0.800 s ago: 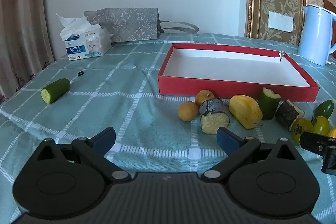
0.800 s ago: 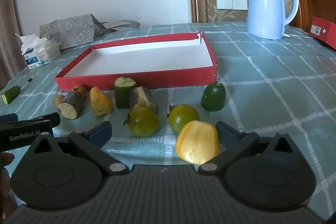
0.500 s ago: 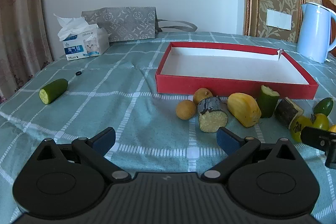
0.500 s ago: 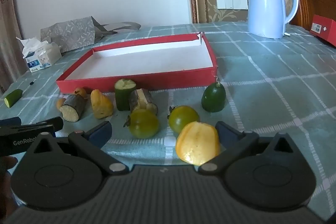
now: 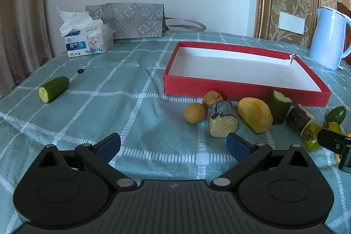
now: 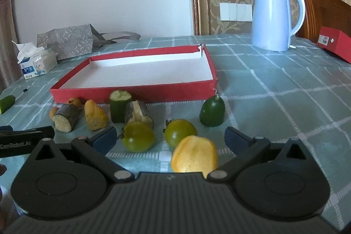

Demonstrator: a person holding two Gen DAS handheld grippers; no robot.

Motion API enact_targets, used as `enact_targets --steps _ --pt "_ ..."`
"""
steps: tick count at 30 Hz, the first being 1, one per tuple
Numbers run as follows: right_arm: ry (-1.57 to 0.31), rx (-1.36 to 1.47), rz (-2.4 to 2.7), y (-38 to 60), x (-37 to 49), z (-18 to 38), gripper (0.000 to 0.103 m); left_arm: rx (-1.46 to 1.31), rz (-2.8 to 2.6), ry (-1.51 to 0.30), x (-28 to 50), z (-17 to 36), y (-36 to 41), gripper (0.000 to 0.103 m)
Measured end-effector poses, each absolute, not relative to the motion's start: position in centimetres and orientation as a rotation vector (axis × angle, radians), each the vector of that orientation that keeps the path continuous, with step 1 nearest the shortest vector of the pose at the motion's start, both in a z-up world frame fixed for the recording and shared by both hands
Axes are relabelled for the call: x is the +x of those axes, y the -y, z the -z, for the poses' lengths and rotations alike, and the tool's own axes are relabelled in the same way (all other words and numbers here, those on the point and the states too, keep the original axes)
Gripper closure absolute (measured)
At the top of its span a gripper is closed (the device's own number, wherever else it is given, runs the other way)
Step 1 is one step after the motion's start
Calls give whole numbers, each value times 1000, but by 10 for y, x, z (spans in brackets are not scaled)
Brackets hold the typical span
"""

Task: Organize fruits
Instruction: 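Grasp the eggplant piece with the left tool while the right tool nears the yellow fruit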

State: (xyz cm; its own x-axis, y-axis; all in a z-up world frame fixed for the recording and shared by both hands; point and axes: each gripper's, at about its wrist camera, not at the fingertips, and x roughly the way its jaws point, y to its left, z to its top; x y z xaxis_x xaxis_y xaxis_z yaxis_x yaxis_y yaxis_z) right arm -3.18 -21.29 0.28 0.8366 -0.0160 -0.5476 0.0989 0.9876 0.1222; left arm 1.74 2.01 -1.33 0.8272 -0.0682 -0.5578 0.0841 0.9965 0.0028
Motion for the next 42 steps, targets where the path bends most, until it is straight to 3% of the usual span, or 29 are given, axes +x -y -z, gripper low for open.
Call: enact_targets --steps 42 --pt "-520 277 94 239 -35 4 0 7 110 -693 53 19 11 0"
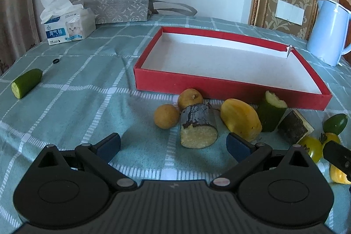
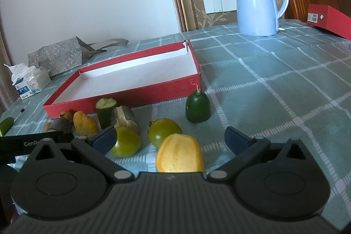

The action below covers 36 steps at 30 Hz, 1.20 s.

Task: Organize fruits
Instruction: 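Grasp the eggplant piece with the left tool while the right tool nears the yellow fruit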

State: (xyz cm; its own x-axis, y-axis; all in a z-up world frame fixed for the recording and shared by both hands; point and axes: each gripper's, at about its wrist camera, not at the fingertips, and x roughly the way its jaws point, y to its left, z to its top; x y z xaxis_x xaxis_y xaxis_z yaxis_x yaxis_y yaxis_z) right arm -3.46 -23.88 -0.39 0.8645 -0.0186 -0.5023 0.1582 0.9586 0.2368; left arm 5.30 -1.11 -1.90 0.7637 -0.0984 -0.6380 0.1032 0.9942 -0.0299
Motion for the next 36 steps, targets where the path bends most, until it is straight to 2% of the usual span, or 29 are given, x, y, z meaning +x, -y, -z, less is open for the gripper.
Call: enact_targets --steps 12,14,18,20,24,36 --pt "-535 275 108 238 -33 4 0 55 136 -691 59 21 19 1" --pt "-534 276 105 239 -33 4 0 56 137 -688 59 21 19 5" --pt "-534 287 102 240 -33 4 0 56 131 -671 57 19 16 19" --pt "-533 289 100 240 -33 4 0 54 129 -669 57 19 15 20" --pt "-539 294 95 241 -32 5 0 69 136 -653 54 17 17 31" --pt "-541 303 86 242 -31 6 0 111 171 -628 52 18 25 35"
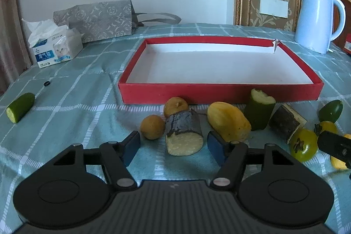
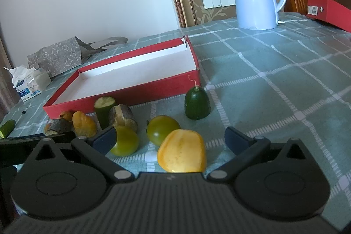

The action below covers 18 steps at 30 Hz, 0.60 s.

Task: Organize fruits
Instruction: 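Grasp the eggplant piece with the left tool while the right tool nears the yellow fruit, then lift the eggplant piece with the left tool while the right tool grasps the yellow fruit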

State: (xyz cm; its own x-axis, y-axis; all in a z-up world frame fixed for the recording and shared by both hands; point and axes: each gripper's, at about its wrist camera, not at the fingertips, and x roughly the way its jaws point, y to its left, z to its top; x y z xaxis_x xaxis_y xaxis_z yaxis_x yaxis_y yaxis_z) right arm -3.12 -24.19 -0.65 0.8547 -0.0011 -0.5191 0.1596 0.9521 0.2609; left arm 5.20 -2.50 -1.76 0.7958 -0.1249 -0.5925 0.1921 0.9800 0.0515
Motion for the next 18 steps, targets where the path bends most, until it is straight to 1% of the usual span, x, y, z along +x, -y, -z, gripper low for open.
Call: enact_targets --steps 5,7,9,16,17,18 --pt "-542 306 74 242 -31 7 0 94 209 -621 54 17 23 36" --pt "-545 304 73 241 -30 7 0 97 201 -619 54 17 23 44" --pt "-545 304 68 241 -31 7 0 120 208 -610 52 17 24 50" --pt "-554 308 57 241 -30 8 0 127 228 -613 48 17 24 58" --pt "-554 309 56 241 -30 8 0 126 234 -614 47 17 23 62" --pt "-554 311 55 242 -29 8 0 125 244 -615 45 17 23 63"
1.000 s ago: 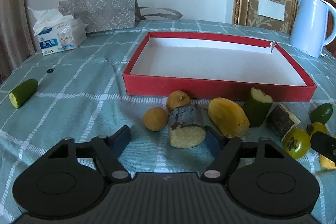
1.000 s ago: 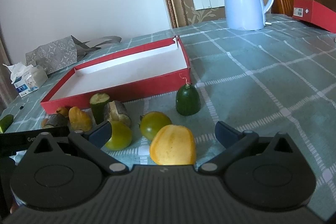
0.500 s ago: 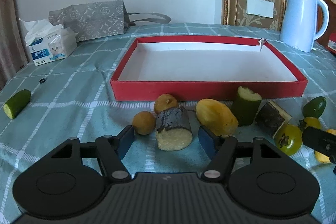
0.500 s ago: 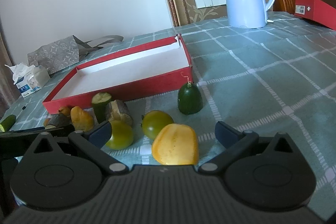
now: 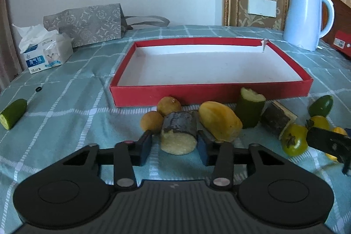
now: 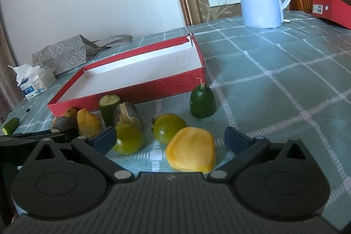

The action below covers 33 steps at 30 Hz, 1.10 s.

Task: Organize fruits
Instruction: 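Lift the eggplant piece with the left tool while the right tool grasps the yellow fruit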

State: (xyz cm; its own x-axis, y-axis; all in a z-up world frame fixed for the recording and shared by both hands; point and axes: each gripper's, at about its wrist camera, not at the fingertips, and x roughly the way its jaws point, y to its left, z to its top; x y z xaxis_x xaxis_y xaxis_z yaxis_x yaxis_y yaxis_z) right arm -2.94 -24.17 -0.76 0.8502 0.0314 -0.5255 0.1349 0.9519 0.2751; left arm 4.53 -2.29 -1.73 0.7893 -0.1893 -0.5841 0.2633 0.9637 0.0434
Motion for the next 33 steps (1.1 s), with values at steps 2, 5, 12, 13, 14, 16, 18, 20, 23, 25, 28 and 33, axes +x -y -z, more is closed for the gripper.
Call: enact_targets --steps 2,5,12,13,14,16,18,20,23,25,28,33 --pt "-558 312 54 242 -29 8 0 141 248 -609 45 17 26 63" --pt "-560 307 52 242 -29 7 0 163 255 -600 45 18 30 64" --pt "-570 302 50 241 -28 8 0 187 271 -577 42 18 34 70" --pt "-571 301 46 241 -28 7 0 193 267 -570 42 18 34 70" --pt "-570 304 35 243 -29 7 0 199 264 -563 41 17 35 70" --pt "-581 307 -15 251 -32 7 0 196 265 -548 39 16 35 70" --pt "-594 281 -17 260 -36 8 0 184 265 -534 38 13 33 70" --pt "-577 268 19 272 -44 7 0 170 274 -541 39 12 31 70" --pt "-574 295 53 288 -46 8 0 155 285 -551 40 12 29 70" --pt "-580 303 67 294 -45 9 0 148 287 -554 40 11 28 70" --pt "-601 246 61 286 -42 9 0 134 287 -557 41 11 25 70" --pt "-626 168 2 279 -42 8 0 118 296 -561 41 10 23 70"
